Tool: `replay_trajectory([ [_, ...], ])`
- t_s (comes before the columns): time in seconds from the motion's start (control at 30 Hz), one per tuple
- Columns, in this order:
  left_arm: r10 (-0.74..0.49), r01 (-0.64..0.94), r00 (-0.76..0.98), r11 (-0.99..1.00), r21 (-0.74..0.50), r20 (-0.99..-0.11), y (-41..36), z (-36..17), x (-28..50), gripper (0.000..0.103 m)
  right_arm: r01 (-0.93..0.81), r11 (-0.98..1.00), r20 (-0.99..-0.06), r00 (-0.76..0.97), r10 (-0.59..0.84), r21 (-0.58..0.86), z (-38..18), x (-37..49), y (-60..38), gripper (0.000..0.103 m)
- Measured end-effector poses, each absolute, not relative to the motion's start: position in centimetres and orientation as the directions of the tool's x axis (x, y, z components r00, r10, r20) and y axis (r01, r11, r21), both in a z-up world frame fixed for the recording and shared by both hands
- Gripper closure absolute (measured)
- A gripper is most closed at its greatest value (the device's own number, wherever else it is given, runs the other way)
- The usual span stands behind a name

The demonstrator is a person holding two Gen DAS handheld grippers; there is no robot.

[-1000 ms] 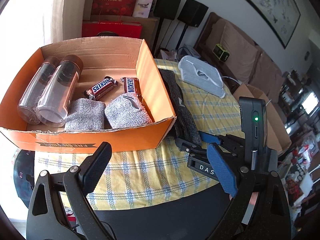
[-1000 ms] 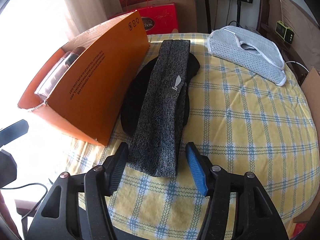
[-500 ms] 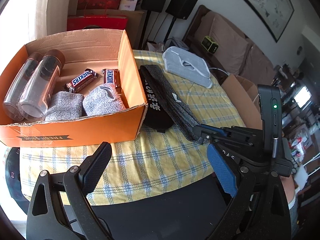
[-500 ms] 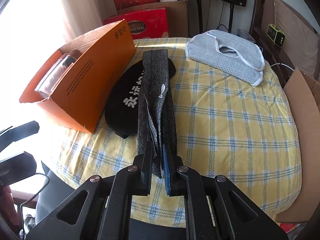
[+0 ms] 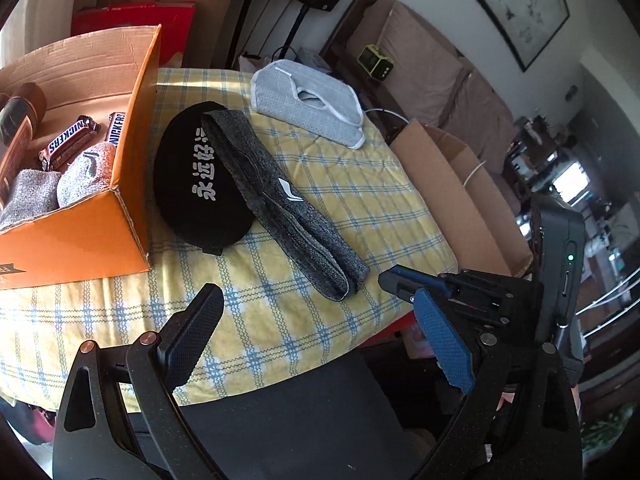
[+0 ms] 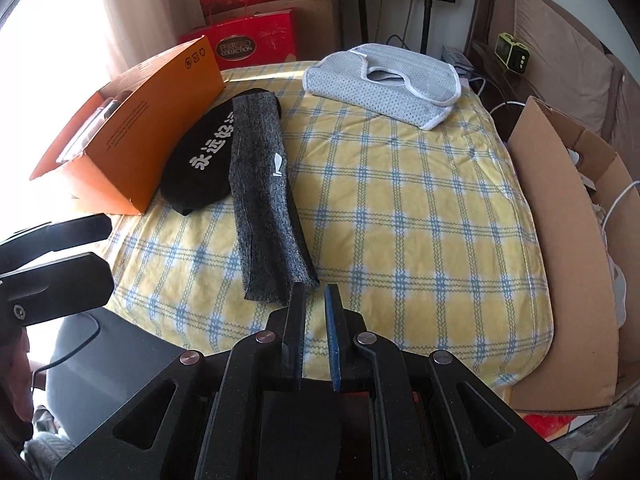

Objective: Organize objects
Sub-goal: 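Grasp the end of the grey knit headband with the right tool, then grasp the headband with the left tool and lift it off the eye mask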

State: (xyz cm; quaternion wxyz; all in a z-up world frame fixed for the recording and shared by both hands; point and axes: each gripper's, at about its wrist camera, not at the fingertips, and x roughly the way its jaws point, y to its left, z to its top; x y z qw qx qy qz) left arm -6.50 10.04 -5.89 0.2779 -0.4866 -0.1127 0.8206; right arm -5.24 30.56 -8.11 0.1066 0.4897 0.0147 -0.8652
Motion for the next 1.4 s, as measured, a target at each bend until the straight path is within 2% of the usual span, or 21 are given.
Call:
replay_trajectory([
  [0.2, 0.587, -0.313, -0.362, -0.808, -0.499, -0.724, 11.0, -5.4, -8.4, 0.007, 0.167, -0.971, -0.825, -0.513, -0.235, 0.172, -8.0, -5.2, 31.7, 0.086],
  [0.27, 0.584, -0.308, -0.371, -0.811, -0.498, -0.722, 11.3, -5.0, -9.0, 0.007, 0.168, -0.965, -0.818, -0.513, -0.262, 0.203, -8.2, -5.4, 31.7, 0.073],
  [0.47, 0.547, -0.29, -0.392, -0.837, -0.465, -0.74, 12.6, -4.5, -11.4, 0.007, 0.177, -0.958, -0.806, -0.519, -0.285, 0.225, -9.0, -5.7, 30.9, 0.06],
  [0.67, 0.438, -0.251, -0.407, -0.897, -0.363, -0.801, 14.0, -5.9, -13.9, 0.008, 0.168, -0.955, -0.798, -0.525, -0.296, 0.244, -9.6, -5.7, 30.8, 0.06],
  [1.0, 0.326, -0.143, -0.442, -0.945, -0.293, -0.835, 14.7, -8.2, -18.1, 0.008, 0.176, -0.954, -0.794, -0.529, -0.3, 0.243, -10.0, -6.3, 30.5, 0.056],
  [1.2, 0.283, -0.122, -0.427, -0.959, -0.256, -0.859, 14.8, -9.6, -19.5, 0.019, 0.174, -0.956, -0.8, -0.525, -0.292, 0.236, -10.6, -6.8, 30.2, 0.055],
  [1.3, 0.279, -0.129, -0.414, -0.96, -0.247, -0.867, 14.9, -10.1, -19.6, 0.034, 0.181, -0.957, -0.8, -0.527, -0.288, 0.226, -10.6, -6.8, 29.9, 0.054],
  [1.33, 0.273, -0.131, -0.411, -0.962, -0.24, -0.87, 15.0, -10.3, -19.6, 0.043, 0.185, -0.958, -0.8, -0.527, -0.286, 0.221, -10.6, -6.9, 29.8, 0.054],
  [1.37, 0.269, -0.132, -0.408, -0.963, -0.236, -0.873, 15.0, -10.4, -19.6, 0.051, 0.188, -0.959, -0.801, -0.527, -0.282, 0.214, -10.6, -6.9, 29.7, 0.056],
  [1.4, 0.268, -0.13, -0.404, -0.963, -0.235, -0.875, 15.0, -10.6, -19.6, 0.054, 0.192, -0.96, -0.803, -0.528, -0.277, 0.205, -10.6, -6.9, 29.5, 0.059],
])
